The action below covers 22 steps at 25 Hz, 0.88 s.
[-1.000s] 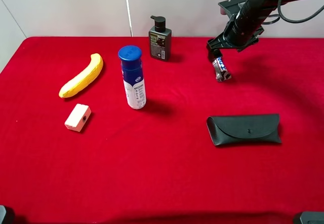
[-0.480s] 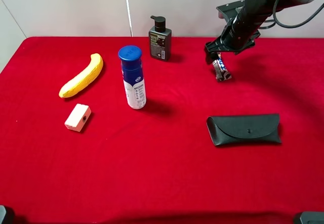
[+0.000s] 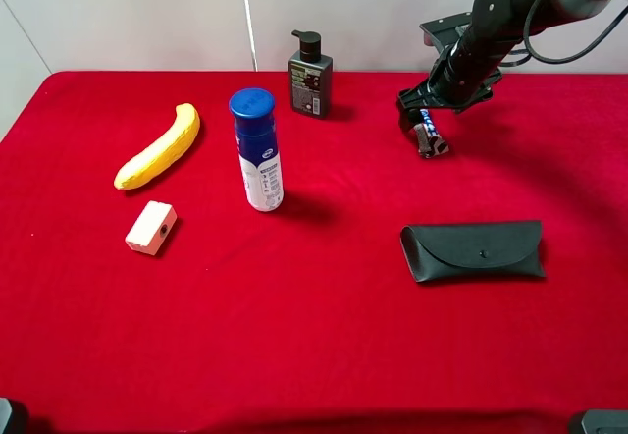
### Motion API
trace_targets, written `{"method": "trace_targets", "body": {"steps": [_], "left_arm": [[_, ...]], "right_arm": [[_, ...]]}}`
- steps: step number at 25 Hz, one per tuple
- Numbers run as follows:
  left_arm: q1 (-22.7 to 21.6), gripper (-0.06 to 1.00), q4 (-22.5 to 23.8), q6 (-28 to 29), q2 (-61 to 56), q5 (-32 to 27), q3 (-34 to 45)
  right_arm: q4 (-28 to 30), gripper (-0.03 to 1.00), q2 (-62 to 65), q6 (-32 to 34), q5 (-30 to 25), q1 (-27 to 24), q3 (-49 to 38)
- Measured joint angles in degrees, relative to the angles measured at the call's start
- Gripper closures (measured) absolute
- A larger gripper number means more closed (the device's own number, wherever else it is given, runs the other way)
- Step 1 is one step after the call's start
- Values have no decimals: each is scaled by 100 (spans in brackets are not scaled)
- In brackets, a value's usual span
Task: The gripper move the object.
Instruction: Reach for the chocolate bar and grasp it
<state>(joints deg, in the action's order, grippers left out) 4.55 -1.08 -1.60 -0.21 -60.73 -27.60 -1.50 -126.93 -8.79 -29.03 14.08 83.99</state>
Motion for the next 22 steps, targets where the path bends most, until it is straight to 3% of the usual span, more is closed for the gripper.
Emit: {"method": "trace_targets", "body": {"steps": [22], "left_arm": [[0,-3,0,0,0,0,0]], "right_arm": [[-397,27,-34,0,34,0,0]]}}
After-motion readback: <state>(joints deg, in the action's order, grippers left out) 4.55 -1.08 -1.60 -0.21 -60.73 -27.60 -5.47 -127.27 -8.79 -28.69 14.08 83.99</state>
